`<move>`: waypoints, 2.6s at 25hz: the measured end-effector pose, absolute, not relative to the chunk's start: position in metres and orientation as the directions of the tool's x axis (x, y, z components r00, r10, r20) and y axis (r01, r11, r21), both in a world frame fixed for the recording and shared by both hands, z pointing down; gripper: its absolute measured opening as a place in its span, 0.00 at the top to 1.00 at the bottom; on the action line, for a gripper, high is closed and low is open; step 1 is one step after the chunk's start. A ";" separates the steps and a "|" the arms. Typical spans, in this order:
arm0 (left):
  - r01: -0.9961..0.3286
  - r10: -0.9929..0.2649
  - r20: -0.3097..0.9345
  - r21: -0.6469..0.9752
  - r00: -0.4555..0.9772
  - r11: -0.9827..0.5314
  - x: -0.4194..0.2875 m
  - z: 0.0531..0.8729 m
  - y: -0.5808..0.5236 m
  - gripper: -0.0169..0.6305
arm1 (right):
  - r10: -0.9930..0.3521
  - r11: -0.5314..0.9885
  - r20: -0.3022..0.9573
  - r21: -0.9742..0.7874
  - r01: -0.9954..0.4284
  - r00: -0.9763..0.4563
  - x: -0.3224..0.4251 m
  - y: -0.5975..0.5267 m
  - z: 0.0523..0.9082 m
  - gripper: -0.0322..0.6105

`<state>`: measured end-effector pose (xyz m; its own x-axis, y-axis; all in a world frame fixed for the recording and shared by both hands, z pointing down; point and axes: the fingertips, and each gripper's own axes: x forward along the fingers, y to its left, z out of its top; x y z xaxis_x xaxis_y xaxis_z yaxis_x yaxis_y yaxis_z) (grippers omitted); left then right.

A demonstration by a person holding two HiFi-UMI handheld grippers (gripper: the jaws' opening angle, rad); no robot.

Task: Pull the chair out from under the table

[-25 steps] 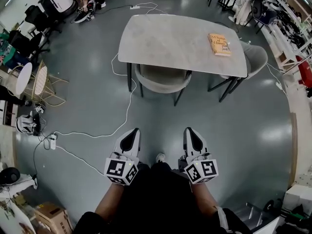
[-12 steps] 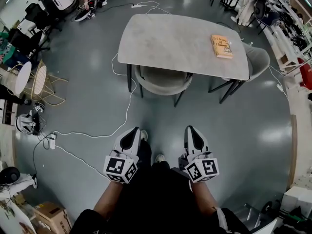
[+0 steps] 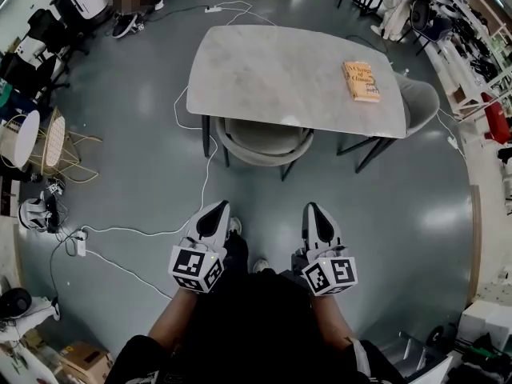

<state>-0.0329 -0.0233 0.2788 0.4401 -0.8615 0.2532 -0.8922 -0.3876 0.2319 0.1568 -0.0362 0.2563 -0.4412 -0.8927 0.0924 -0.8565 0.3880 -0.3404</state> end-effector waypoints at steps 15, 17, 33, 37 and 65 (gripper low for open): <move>-0.851 -0.795 0.315 0.284 0.518 -0.442 -0.072 0.308 -0.120 0.96 | -0.903 0.316 0.177 -0.341 -0.886 -0.390 0.111 -0.121 0.284 0.93; -0.846 -0.785 0.326 0.292 0.527 -0.446 -0.077 0.316 -0.130 0.96 | -0.902 0.311 0.190 -0.338 -0.888 -0.388 0.105 -0.130 0.289 0.93; -0.804 -0.687 0.419 0.293 0.594 -0.516 -0.086 0.374 -0.192 0.96 | -0.886 0.268 0.274 -0.357 -0.895 -0.374 0.080 -0.184 0.330 0.93; -0.801 -0.671 0.438 0.293 0.598 -0.523 -0.082 0.390 -0.200 0.96 | -0.877 0.266 0.299 -0.349 -0.899 -0.376 0.082 -0.191 0.342 0.93; -0.676 -0.469 0.534 0.297 0.703 -0.674 -0.066 0.523 -0.228 0.78 | -0.832 0.205 0.434 -0.337 -0.919 -0.345 0.093 -0.202 0.467 0.92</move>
<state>-0.0659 -0.2277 0.5228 0.7034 -0.4692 0.5339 -0.6757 -0.6745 0.2975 0.0933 -0.2017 0.4665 -0.3450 -0.8323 0.4339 -0.9190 0.2055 -0.3366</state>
